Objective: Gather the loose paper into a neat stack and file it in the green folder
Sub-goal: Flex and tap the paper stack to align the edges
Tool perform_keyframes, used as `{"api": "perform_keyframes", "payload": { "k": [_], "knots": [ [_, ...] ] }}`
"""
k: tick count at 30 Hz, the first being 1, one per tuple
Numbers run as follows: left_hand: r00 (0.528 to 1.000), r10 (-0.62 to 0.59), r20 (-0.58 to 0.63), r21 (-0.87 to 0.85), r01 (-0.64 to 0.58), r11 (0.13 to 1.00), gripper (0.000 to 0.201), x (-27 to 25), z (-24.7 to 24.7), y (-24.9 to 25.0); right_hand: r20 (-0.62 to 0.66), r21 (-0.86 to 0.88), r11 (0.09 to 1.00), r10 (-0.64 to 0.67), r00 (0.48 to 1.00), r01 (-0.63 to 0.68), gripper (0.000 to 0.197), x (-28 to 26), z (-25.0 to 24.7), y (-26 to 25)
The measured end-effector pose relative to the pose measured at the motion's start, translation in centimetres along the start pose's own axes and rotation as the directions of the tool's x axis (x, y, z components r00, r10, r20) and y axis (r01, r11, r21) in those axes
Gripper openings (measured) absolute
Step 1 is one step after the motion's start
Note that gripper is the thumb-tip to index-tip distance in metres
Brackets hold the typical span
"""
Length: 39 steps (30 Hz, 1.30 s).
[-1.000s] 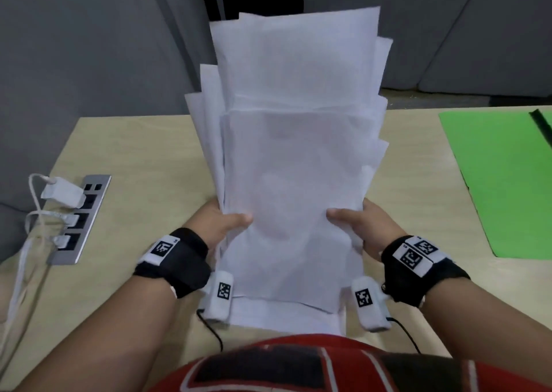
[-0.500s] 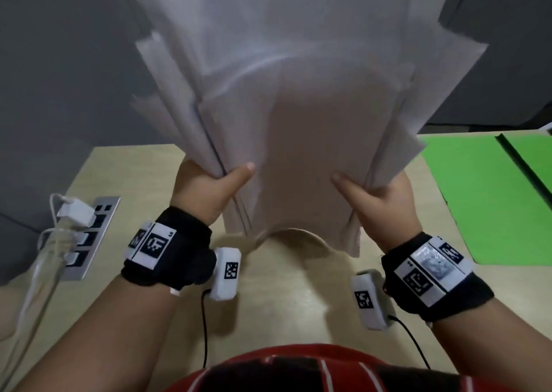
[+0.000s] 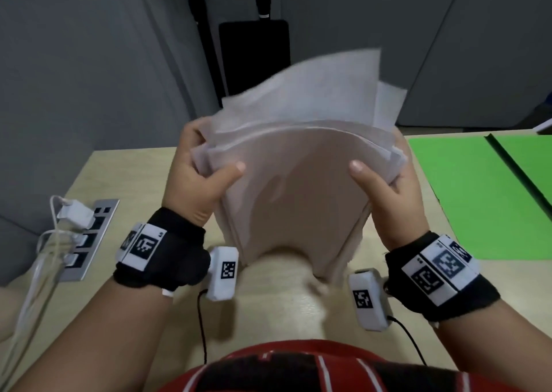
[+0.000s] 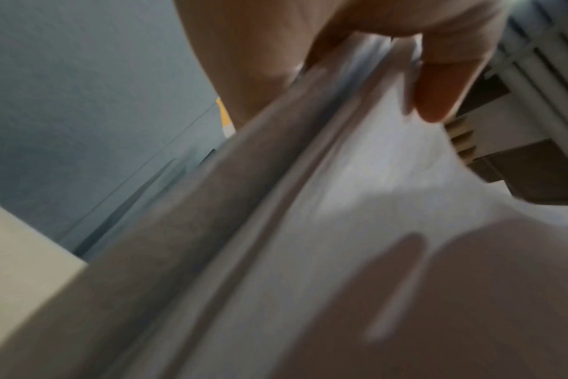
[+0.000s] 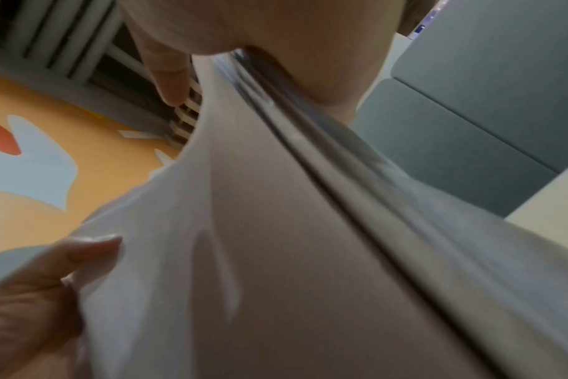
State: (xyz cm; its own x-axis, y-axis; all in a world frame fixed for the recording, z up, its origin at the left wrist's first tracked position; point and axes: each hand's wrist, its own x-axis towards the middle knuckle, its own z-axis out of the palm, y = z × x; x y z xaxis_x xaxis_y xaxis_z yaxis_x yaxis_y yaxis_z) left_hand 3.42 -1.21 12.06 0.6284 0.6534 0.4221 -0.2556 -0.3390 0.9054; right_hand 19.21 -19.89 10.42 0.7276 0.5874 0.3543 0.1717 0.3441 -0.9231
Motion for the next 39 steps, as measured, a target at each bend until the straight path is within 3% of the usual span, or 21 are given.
{"api": "perform_keyframes", "payload": {
  "k": [3,4,6,9,11,13,16,17,19,21,23,26,28,30,33,39],
  "knots": [
    [0.979,-0.179,0.095,0.104,0.169,0.98,0.067,-0.5,0.0,-1.3,-0.002,-0.049,0.987,0.153,0.988,-0.153,0.061,-0.1,0.0,1.1],
    [0.962,-0.253,0.102,0.16,0.235,0.959,0.062,-0.7,0.4,-1.7,0.001,-0.088,0.976,0.202,0.979,-0.201,0.054,-0.2,0.1,1.5],
    [0.944,-0.326,0.053,0.264,0.302,0.916,0.034,-1.0,1.1,-2.0,-0.003,-0.181,0.951,0.253,0.968,-0.249,0.031,-0.4,0.4,2.1],
    [0.962,-0.265,-0.062,0.195,0.272,0.942,0.015,-1.1,1.3,-1.5,-0.028,-0.112,0.977,0.182,0.983,-0.184,0.018,-0.6,0.5,1.4],
    [0.985,-0.144,-0.091,0.128,0.155,0.98,0.028,-0.7,0.5,-0.7,0.016,-0.002,1.0,0.014,1.0,-0.014,0.032,-0.5,0.1,0.1],
    [0.999,-0.037,-0.01,0.11,0.038,0.993,0.048,-0.4,-0.4,-0.5,0.052,0.035,0.997,-0.068,0.996,0.066,0.055,-0.4,-0.5,0.3],
    [0.981,-0.166,0.102,0.068,0.159,0.985,0.057,-0.8,-0.4,-1.3,0.064,-0.05,0.992,0.119,0.991,-0.116,0.07,-0.3,-0.3,1.9],
    [0.964,-0.238,0.115,0.109,0.226,0.968,0.048,-1.0,0.0,-1.5,0.036,-0.126,0.974,0.192,0.981,-0.186,0.066,-0.3,0.1,2.5],
    [0.945,-0.322,0.05,0.255,0.3,0.919,0.016,-1.4,1.0,-1.7,-0.039,-0.311,0.92,0.24,0.97,-0.24,0.041,-0.4,0.9,3.0],
    [0.947,-0.318,-0.05,0.275,0.319,0.907,0.01,-1.7,1.6,-1.7,-0.097,-0.386,0.899,0.184,0.978,-0.207,0.02,-0.4,1.6,2.9],
    [0.961,-0.251,-0.116,0.175,0.269,0.947,0.011,-1.4,1.4,-0.8,-0.124,-0.326,0.936,0.095,0.988,-0.131,0.018,-0.4,1.8,2.0],
    [0.996,-0.069,-0.056,0.133,0.076,0.988,0.031,-0.5,0.2,0.8,-0.052,-0.163,0.986,-0.045,0.998,0.036,0.034,-0.3,1.6,0.3],
    [1.0,-0.025,0.001,0.081,0.024,0.996,0.042,0.0,-0.1,1.7,-0.012,-0.111,0.991,-0.079,0.997,0.077,0.047,-0.1,1.4,-0.4],
    [0.999,-0.016,0.029,0.054,0.014,0.998,0.043,0.5,-0.2,2.3,0.014,-0.13,0.987,-0.089,0.996,0.09,0.055,0.1,1.4,-0.8],
    [0.999,0.001,0.04,0.172,-0.008,0.985,0.038,1.5,0.0,3.4,0.045,-0.148,0.977,-0.148,0.988,0.154,0.058,0.2,1.7,-1.2],
    [0.989,-0.144,-0.047,0.357,0.151,0.922,0.016,3.5,0.5,3.9,0.152,-0.257,0.927,-0.242,0.958,0.274,0.038,0.9,2.0,-1.7]
  ]
}}
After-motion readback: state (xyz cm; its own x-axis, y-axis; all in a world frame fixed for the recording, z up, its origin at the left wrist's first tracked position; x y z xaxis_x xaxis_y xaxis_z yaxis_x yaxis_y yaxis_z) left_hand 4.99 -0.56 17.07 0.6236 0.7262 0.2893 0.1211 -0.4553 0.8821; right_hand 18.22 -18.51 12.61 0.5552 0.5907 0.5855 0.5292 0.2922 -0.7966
